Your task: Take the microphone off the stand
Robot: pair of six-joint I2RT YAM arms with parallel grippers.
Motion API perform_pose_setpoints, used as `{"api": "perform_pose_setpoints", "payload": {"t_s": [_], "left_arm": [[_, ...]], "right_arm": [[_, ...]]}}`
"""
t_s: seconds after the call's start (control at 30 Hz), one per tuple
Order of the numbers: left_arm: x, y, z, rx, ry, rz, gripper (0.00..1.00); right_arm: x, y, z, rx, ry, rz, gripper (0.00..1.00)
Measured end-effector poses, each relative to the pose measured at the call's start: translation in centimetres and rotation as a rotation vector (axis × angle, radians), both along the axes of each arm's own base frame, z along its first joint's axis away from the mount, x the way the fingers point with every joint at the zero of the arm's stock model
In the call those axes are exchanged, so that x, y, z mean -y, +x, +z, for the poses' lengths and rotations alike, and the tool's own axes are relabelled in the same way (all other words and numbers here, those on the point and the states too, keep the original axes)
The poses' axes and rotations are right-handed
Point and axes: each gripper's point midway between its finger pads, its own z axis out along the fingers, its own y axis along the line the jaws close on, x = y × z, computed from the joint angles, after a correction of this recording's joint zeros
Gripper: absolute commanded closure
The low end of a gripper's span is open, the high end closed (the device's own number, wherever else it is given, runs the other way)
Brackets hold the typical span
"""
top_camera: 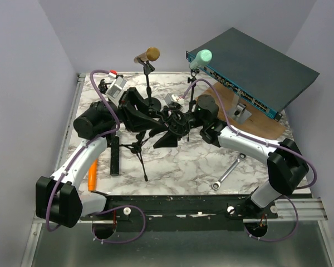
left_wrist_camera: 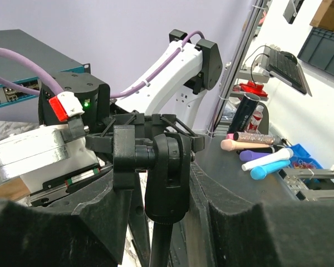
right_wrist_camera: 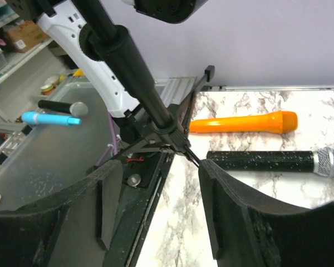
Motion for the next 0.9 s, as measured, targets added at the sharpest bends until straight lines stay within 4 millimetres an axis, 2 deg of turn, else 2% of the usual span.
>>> {"api": "perform_pose_setpoints", "payload": {"t_s": [0.23, 0.4, 0.6, 0.9], "left_arm": [[0.4, 0.2, -0.5, -0.023, -0.003, -0.014, 1.00], [0.4, 0.1, -0.9, -0.032, -0.001, -0.015, 1.00], [0.4, 0.0, -0.8, -0.026, -0.002, -0.015, 1.00], [0.9, 1.7, -1.8, -0.072, 0.002, -0.018, 1.00]], "right_arm": [[-0.7, 0.8, -0.3, 0.009, -0.006, -0.025, 0.36], [-0.5, 1.4, -0.4, 0.005, -0.020, -0.036, 0.36], [-0.4, 1.2, 0.2, 0.014, -0.013, -0.011, 0.35], [-0.8, 0.8, 0.6, -0.026, 0.003, 0.012, 0.38]]}}
